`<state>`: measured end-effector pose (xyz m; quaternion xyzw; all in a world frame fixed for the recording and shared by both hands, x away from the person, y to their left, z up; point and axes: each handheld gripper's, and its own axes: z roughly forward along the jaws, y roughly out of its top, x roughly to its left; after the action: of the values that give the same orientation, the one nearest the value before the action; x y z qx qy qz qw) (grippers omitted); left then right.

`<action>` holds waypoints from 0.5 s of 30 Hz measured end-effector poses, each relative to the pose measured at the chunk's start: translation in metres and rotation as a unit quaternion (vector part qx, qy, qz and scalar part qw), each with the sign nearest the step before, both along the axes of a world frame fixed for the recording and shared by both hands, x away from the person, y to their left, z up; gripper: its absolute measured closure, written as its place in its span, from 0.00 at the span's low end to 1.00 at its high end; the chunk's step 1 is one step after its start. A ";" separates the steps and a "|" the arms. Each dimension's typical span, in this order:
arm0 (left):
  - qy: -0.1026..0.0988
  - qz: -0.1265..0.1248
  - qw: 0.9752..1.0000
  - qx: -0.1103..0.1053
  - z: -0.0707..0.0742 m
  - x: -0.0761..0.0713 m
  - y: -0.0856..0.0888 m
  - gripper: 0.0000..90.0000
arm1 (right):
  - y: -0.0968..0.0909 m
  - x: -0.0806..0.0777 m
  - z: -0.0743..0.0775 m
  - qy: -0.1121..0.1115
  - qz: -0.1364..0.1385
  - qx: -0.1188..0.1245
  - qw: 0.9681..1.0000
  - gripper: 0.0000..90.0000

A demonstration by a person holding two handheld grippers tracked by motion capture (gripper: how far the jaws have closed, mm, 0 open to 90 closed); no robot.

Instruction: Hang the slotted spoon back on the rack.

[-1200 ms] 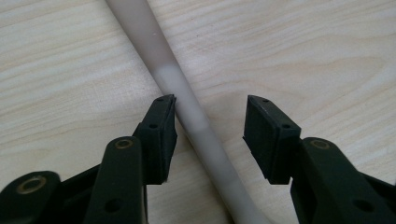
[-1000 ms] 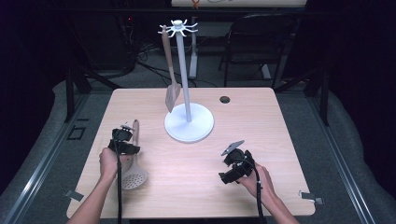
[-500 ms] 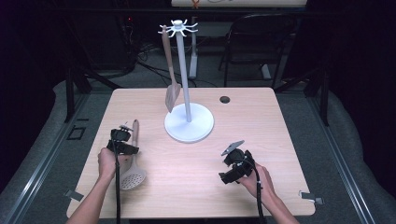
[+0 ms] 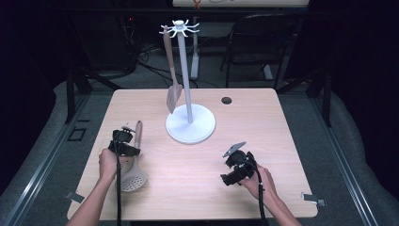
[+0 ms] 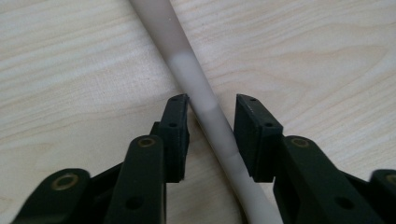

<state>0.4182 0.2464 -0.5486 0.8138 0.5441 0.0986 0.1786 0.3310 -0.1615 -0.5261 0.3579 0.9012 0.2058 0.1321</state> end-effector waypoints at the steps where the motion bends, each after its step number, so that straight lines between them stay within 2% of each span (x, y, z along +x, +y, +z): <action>1: 0.006 -0.001 1.000 0.002 -0.002 0.000 -0.001 0.68 | 0.000 0.000 0.000 0.000 0.000 -0.001 1.000 0.17; 7: 0.007 -0.007 1.000 0.006 -0.003 0.000 -0.003 0.70 | 0.000 0.000 0.000 -0.002 0.000 0.000 1.000 0.17; 12: 0.009 -0.014 1.000 0.002 -0.002 0.001 -0.003 0.73 | -0.001 0.000 0.000 -0.002 0.000 -0.001 1.000 0.17; 15: 0.009 -0.020 1.000 0.009 -0.002 0.002 -0.002 0.74 | -0.001 0.000 0.001 -0.003 0.000 0.000 1.000 0.17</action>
<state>0.4198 0.2443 -0.5501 0.8269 0.5286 0.0925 0.1684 0.3309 -0.1624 -0.5255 0.3573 0.9008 0.2065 0.1347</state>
